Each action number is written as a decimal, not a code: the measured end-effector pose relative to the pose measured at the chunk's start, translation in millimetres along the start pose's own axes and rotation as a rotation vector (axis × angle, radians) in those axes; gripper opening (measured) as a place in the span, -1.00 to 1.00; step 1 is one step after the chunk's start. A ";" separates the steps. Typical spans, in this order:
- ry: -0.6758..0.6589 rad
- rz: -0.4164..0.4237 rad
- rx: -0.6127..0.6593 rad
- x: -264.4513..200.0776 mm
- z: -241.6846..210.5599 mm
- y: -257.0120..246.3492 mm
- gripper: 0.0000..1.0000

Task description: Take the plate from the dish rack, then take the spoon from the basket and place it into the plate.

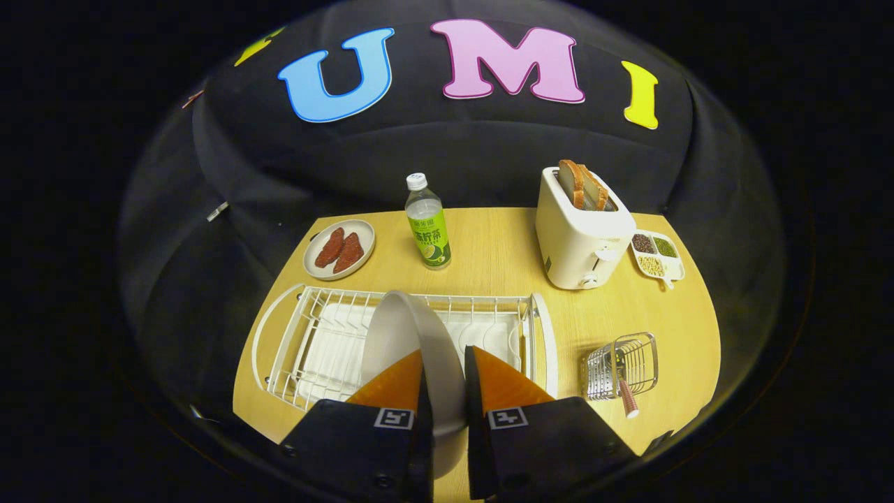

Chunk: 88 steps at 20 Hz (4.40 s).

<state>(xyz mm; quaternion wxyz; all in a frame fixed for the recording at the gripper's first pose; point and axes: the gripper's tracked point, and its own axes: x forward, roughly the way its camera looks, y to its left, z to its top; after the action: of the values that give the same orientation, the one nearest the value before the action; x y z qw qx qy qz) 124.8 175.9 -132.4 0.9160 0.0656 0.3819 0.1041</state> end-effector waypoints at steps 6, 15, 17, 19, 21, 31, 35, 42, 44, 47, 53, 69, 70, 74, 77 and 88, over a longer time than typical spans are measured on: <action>-0.031 0.128 -0.002 -70.0 -17.9 -30.7 -0.53; 0.077 0.197 0.158 -128.5 -132.7 -103.2 -0.53; 0.097 0.223 0.217 -132.3 -151.0 -113.4 -0.53; 0.117 0.222 0.220 -129.4 -167.7 -130.1 -0.53; 0.149 0.197 0.185 -116.4 -183.9 -150.7 -0.53; 0.320 0.280 0.185 -54.5 -230.5 -206.4 -0.53; 0.332 0.298 0.239 -28.3 -227.0 -223.2 -0.49; 0.211 0.237 0.147 -23.3 -211.9 -255.0 0.80; 0.149 0.214 0.080 -31.3 -198.9 -259.1 0.97; 0.013 0.221 -0.048 -45.0 -168.8 -250.2 0.98; -0.190 0.269 -0.233 -49.7 -119.2 -213.5 0.98; -0.283 0.228 -0.273 25.8 -79.3 -197.4 0.59; -0.292 0.225 -0.268 24.9 -75.5 -198.0 0.54; -0.304 0.219 -0.241 23.4 -62.5 -198.0 0.11; -0.292 0.195 -0.230 23.9 -54.0 -202.9 -0.04; -0.323 0.135 -0.271 10.4 -28.6 -223.8 -0.69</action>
<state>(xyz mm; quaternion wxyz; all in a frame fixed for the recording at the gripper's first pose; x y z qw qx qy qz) 143.1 -37.5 -204.3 0.9566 -0.0168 0.2077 0.2035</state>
